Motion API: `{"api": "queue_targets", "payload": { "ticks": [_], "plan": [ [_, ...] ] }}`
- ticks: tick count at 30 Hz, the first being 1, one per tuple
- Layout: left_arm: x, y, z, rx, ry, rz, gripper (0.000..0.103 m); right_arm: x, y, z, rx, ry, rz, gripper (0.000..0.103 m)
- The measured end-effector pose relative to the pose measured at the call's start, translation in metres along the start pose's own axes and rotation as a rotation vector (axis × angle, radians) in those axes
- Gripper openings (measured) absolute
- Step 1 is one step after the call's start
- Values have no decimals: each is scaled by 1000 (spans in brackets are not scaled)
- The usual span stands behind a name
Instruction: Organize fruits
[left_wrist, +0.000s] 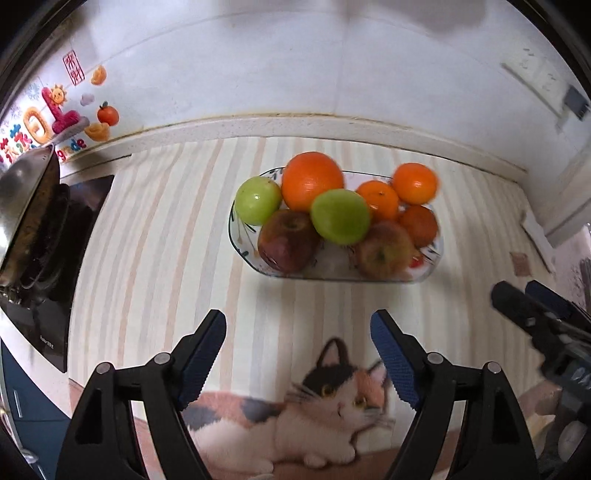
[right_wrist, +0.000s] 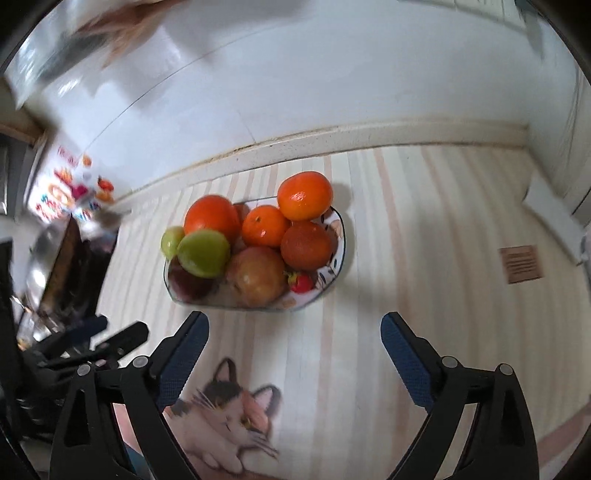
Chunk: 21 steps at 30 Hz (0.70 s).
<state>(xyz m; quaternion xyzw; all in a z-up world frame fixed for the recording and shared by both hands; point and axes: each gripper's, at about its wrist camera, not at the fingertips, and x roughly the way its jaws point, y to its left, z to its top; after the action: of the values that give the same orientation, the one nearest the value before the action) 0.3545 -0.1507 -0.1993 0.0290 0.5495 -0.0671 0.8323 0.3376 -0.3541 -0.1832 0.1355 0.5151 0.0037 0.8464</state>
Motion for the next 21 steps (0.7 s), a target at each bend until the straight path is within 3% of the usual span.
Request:
{"api": "queue_targets", "payload": {
  "ticks": [6, 21],
  "plan": [
    [-45, -4, -15, 32, -20, -24, 80, -46, 20, -21, -25, -18, -37, 98],
    [-152, 23, -49, 83, -169, -62, 80, -191, 77, -72, -14, -215, -102, 98]
  ]
}}
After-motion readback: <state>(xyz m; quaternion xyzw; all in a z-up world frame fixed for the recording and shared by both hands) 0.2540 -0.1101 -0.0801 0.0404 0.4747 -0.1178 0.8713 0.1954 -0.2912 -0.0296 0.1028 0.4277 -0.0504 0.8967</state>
